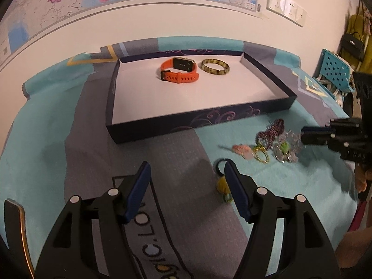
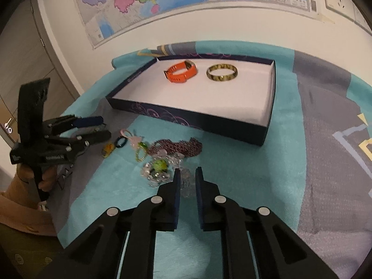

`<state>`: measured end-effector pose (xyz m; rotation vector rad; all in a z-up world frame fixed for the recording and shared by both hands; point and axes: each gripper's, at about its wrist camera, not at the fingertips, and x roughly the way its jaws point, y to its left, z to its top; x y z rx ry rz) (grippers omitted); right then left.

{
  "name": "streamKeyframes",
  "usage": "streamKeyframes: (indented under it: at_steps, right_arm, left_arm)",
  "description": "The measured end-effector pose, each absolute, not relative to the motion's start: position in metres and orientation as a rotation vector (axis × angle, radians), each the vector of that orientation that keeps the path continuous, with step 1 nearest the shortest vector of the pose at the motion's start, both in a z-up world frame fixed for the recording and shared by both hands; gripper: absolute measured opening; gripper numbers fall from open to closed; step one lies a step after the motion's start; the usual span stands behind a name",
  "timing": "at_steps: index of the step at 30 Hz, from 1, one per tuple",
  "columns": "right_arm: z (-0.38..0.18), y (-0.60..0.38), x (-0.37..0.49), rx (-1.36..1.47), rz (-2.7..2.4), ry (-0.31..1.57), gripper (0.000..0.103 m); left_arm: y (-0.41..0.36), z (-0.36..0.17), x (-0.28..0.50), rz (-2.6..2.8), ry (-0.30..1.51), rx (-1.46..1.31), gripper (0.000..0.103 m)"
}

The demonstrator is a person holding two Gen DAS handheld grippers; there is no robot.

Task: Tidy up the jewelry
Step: 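Grasp the clear crystal bead bracelet with the right tool while the left tool reaches the pink charm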

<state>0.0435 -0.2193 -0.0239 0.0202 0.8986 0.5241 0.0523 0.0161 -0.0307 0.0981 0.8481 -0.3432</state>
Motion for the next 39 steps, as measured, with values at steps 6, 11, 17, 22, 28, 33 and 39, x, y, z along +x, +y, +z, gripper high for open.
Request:
streamKeyframes:
  at_steps: [6,11,17,22,28,33,39]
  right_arm:
    - [-0.021,-0.213,0.047,0.011,0.542,0.893,0.023]
    - [-0.030,-0.202,0.056,-0.024,0.542,0.914,0.028]
    - [-0.035,-0.205,0.057,0.000,0.567,0.926,0.028]
    - [-0.036,-0.201,0.056,-0.030,0.581,0.925,0.033]
    - [-0.039,-0.197,0.057,-0.021,0.618,0.922,0.010]
    - [-0.037,-0.198,0.054,-0.009,0.614,0.909,0.008]
    - [-0.020,-0.213,0.049,0.079,0.611,0.859,0.008]
  left_arm:
    - [0.012,-0.028,0.047,-0.372,0.834,0.108,0.066]
    - [-0.006,-0.023,0.046,-0.422,0.797,0.160,0.066]
    - [-0.025,-0.024,0.056,-0.474,0.784,0.200,0.064]
    - [-0.033,-0.029,0.067,-0.527,0.813,0.191,0.048]
    - [-0.037,-0.035,0.070,-0.577,0.853,0.157,0.027]
    - [-0.035,-0.034,0.068,-0.585,0.856,0.128,0.018]
    - [-0.026,-0.026,0.064,-0.586,0.846,0.085,0.018]
